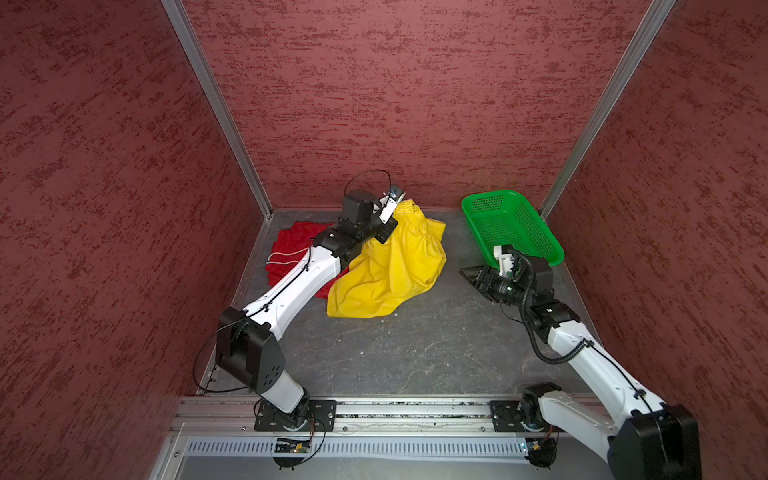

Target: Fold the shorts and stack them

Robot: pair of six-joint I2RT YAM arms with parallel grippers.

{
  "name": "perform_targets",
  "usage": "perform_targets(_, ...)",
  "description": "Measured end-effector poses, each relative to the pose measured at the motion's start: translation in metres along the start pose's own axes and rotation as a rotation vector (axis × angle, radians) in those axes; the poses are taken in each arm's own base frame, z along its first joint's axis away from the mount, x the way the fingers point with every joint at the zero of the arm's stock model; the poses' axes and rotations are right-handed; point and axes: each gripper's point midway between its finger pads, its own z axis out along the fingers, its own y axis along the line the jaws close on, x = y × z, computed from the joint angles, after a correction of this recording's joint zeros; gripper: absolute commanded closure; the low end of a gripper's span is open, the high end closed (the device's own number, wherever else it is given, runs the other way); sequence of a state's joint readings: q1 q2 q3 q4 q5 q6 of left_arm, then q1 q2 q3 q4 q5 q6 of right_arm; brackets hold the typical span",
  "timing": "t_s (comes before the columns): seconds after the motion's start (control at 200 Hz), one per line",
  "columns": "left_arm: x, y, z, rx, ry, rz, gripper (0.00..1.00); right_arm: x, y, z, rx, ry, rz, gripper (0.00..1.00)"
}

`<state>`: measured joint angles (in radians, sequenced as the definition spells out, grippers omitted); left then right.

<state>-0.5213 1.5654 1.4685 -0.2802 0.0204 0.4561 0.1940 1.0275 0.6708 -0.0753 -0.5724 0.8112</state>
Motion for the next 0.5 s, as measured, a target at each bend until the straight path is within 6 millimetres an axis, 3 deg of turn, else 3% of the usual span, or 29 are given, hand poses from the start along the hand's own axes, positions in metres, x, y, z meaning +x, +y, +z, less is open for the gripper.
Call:
perform_targets(0.1, 0.002, -0.044, -0.007, 0.085, -0.008, 0.092, 1.0, -0.003, -0.008, -0.001, 0.028, -0.038, 0.001, 0.4)
perform_targets(0.18, 0.02, -0.092, -0.007, 0.193, 0.017, 0.149, 1.0, -0.001, -0.02, -0.006, 0.069, -0.069, 0.016, 0.4)
perform_targets(0.356, 0.102, -0.202, 0.001, 0.453, 0.175, 0.204, 1.0, 0.002, -0.032, -0.027, 0.126, -0.155, 0.027, 0.37)
perform_targets(0.501, 0.163, -0.263, 0.002, 0.591, 0.313, 0.195, 1.0, 0.014, -0.036, -0.031, 0.114, -0.138, 0.05, 0.37)
